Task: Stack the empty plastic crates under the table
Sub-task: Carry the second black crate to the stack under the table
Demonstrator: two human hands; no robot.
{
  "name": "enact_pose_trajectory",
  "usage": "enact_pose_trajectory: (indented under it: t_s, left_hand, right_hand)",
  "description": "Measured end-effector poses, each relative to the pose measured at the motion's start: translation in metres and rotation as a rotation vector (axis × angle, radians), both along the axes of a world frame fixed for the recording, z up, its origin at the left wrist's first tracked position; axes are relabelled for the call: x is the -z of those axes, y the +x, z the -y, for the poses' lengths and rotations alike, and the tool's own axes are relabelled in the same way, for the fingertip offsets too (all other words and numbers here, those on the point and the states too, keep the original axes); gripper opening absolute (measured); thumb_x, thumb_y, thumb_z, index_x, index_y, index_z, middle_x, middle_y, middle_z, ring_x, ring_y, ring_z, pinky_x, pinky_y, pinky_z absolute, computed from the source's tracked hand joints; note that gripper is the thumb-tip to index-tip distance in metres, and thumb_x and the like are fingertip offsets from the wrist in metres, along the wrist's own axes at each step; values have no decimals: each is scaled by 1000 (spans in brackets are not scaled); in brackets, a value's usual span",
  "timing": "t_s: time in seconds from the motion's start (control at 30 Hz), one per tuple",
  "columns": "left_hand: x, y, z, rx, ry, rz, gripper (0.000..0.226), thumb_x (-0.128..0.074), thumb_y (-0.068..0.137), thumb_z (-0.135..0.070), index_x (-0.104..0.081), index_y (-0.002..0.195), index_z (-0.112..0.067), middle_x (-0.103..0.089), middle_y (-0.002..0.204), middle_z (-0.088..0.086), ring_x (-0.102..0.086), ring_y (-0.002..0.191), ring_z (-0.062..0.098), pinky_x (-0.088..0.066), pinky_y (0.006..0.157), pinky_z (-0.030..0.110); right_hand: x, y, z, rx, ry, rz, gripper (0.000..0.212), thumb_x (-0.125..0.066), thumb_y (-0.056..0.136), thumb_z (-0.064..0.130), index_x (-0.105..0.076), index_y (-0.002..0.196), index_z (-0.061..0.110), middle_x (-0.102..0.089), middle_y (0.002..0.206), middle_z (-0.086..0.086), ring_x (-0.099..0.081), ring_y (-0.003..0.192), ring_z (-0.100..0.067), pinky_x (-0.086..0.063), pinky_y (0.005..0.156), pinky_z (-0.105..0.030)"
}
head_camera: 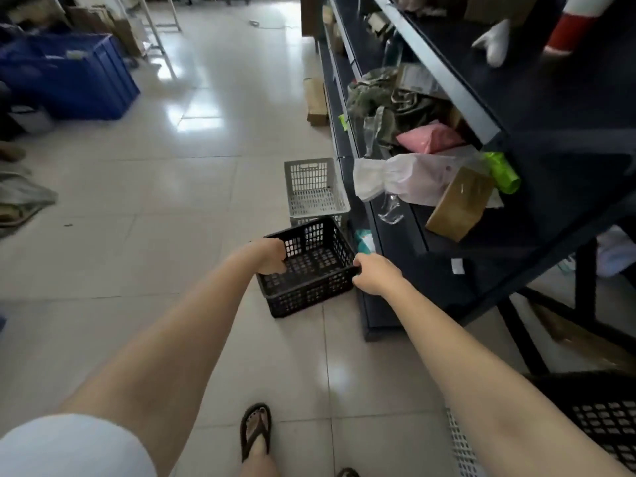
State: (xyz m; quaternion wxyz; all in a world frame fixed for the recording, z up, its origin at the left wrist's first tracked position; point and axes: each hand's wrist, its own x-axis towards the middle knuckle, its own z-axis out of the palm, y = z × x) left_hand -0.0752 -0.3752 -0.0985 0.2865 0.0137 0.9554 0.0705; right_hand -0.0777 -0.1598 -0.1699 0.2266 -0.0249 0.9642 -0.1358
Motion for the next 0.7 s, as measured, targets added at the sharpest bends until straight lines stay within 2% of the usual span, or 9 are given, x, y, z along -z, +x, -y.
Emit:
enact_pose_trajectory:
  t_s: [0.17, 0.4, 0.7]
  left_hand:
    - [7, -10, 88, -156, 66, -17, 41, -56, 92, -16, -52, 131, -3, -53, 135, 16, -52, 123, 31, -42, 99, 33]
    - [32, -53, 211, -211, 96, 36, 45, -57, 92, -21, -47, 135, -11, -49, 139, 11, -49, 127, 29, -40, 102, 34]
    - [81, -102, 283, -190, 58, 146, 52, -57, 92, -23, -41, 140, -13, -48, 141, 11, -48, 127, 30, -42, 103, 38]
  right_hand:
    - [2, -34, 87, -97, 35, -4, 44, -51, 88, 26, -46, 132, 22, -49, 133, -7, -50, 119, -30, -48, 94, -44]
    - [18, -93, 181, -31, 39, 33, 44, -51, 86, 25, -48, 130, 21, -50, 131, -9, -52, 116, -31, -48, 94, -45]
    - [52, -156, 219, 63, 46, 102, 45, -54, 83, 28, -50, 128, 22, -55, 129, -10, -53, 116, -31, -49, 95, -45]
